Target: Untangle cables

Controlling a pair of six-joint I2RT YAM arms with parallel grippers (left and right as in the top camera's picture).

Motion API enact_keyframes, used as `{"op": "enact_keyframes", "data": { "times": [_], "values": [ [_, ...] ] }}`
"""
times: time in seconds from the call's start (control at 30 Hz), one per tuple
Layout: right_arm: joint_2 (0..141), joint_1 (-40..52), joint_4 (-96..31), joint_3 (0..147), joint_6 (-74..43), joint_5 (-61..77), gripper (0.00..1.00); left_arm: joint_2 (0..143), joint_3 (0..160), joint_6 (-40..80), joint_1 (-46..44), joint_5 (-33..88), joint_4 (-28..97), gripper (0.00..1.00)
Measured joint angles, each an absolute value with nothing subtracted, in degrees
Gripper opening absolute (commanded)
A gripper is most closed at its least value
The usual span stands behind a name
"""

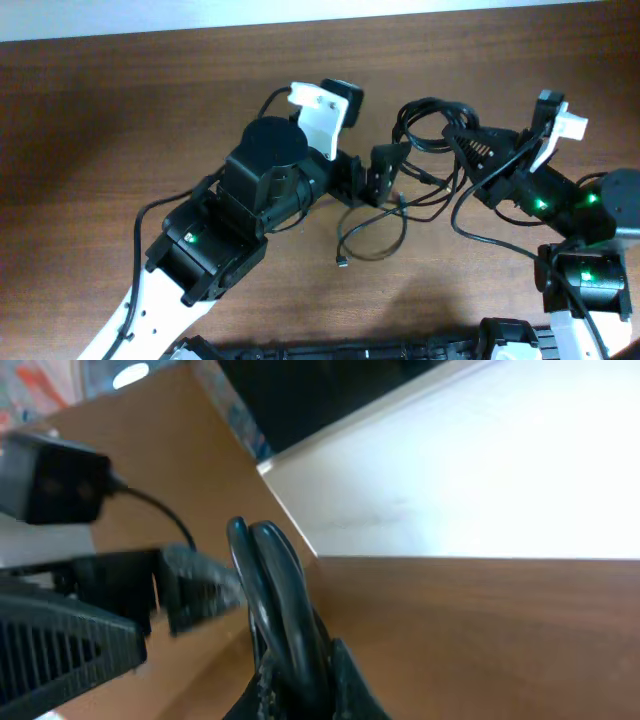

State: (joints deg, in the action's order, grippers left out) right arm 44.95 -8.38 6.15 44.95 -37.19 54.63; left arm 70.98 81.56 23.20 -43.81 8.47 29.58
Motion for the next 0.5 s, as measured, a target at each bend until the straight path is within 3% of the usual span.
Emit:
{"op": "enact_keyframes", "data": {
  "times": [0.2, 0.3, 0.5],
  "values": [
    [44.95, -8.38, 8.99, 44.93, -42.00, 53.71, 0.04, 70.98, 81.56, 46.39, -43.81, 10.70, 29.28, 1.00],
    [44.95, -8.38, 9.06, 44.93, -42.74, 53.56, 0.04, 70.98, 81.56, 56.73, -43.81, 12.51, 29.26, 0.93],
    [44.95, -8.38, 9.04, 44.93, -43.40, 53.56, 0.04, 70.98, 81.56, 65.10, -43.81, 14.70, 28.86, 0.85]
  ]
}}
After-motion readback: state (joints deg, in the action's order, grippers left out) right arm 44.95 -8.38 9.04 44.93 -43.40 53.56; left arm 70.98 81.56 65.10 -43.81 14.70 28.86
